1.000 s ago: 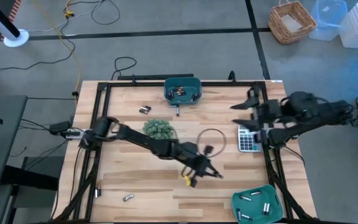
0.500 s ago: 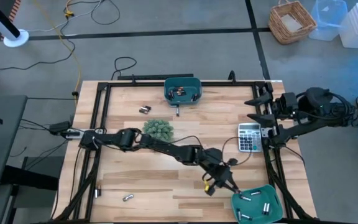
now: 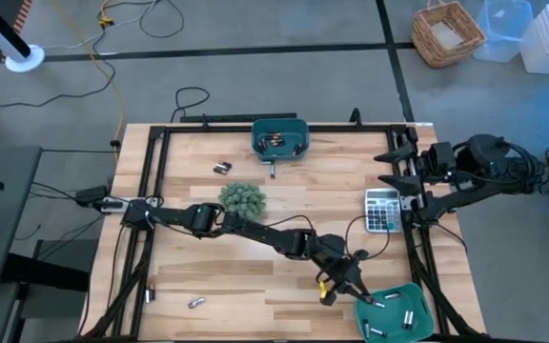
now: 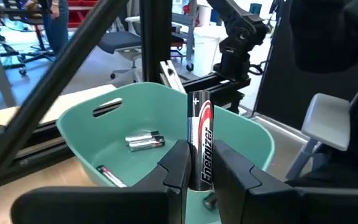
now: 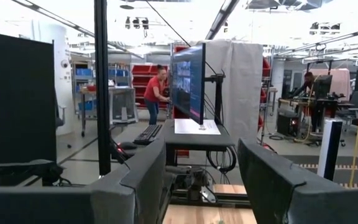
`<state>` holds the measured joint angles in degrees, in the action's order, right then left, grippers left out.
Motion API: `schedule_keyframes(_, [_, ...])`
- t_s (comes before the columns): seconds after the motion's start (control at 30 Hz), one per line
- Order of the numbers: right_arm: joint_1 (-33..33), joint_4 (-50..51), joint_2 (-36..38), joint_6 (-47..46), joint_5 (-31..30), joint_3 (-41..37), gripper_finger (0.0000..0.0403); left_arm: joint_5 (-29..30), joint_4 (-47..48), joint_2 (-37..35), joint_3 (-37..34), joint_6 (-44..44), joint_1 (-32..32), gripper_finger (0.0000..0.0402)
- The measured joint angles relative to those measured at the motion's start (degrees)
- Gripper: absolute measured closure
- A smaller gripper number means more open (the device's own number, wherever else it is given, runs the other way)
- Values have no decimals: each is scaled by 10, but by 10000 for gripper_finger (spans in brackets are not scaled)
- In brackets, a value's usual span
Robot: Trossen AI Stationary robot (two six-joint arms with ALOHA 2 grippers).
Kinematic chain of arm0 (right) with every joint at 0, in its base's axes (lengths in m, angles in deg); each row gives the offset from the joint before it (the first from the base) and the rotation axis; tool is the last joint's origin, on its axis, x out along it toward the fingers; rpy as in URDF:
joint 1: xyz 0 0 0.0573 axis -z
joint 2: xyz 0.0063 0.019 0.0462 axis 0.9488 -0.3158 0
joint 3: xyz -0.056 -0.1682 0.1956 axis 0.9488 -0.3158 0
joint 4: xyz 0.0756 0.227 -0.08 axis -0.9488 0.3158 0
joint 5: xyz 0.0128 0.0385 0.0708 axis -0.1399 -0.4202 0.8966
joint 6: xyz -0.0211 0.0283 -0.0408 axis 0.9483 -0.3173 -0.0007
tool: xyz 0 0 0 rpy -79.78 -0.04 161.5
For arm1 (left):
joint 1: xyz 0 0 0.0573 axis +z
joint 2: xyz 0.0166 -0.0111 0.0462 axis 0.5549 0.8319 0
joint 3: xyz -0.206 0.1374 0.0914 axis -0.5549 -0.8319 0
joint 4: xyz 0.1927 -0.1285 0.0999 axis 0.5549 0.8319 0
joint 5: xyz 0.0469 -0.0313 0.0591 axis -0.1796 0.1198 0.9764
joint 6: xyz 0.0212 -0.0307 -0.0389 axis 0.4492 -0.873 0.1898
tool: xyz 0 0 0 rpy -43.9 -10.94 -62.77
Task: Sort batteries
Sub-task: Put the silver battery into the green bin
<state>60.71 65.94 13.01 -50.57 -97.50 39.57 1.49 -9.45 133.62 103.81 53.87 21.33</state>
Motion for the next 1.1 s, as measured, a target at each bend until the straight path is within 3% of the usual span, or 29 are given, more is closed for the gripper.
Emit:
schedule_keyframes(0.33, [0, -8, 0, 0, 0, 0, 188, -13, -28, 10, 1, -7, -16, 338])
schedule_keyframes(0.5, [1, -23, -3, 0, 0, 0, 188, -33, -94, 50, 6, -76, -18, 350])
schedule_keyframes(0.77, [1, -24, -5, 1, 0, 0, 188, 16, -108, 65, 14, -90, -18, 348])
schedule_keyframes(0.97, [1, -12, -5, 1, 0, 0, 188, 17, -99, 67, 14, -77, -18, 345])
schedule_keyframes(1.1, [1, -11, -5, 1, 0, 0, 188, 19, -96, 67, 14, -77, -18, 321])
